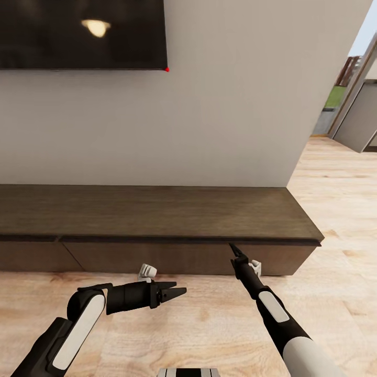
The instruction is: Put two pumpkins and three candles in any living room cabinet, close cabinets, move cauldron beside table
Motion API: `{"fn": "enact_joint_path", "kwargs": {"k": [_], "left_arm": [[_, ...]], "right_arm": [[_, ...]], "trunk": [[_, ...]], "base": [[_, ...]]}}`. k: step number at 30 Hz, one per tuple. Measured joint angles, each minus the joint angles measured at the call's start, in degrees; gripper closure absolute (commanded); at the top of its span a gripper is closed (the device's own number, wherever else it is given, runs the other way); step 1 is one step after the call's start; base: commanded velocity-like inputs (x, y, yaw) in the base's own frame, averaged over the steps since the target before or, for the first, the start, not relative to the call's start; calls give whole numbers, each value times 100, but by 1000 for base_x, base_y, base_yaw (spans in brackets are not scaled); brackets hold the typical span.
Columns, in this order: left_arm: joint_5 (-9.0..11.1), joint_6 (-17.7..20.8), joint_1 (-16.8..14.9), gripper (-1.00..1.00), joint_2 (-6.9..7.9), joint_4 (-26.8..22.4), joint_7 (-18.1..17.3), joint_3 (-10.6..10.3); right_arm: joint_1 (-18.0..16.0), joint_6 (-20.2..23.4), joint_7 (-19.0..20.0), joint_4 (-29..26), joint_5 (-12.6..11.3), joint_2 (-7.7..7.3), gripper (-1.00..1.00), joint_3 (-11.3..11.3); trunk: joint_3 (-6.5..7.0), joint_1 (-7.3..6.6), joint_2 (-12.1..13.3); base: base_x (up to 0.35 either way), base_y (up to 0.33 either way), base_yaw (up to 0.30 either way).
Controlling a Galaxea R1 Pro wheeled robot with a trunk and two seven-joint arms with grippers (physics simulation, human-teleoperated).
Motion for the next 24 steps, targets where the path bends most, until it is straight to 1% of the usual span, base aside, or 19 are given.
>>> {"fn": "enact_joint_path", "kwargs": {"k": [7, 9, 24], "left_arm": [[-4, 0, 0, -100, 0, 0, 9, 0], [-5, -1, 0, -100, 0, 0, 6, 0], [-15, 0, 0, -100, -22, 8, 19, 0]], "right_arm": [[1, -11, 7, 0, 0, 0, -100, 1], [1, -12, 9, 0, 1, 0, -100, 1], [1, -13, 15, 0, 7, 0, -100, 2]], "trunk": [[0, 0, 0], [-44, 6, -2], [-44, 5, -3]], "base": [[0, 0, 0], [0, 0, 0], [0, 0, 0]]}}
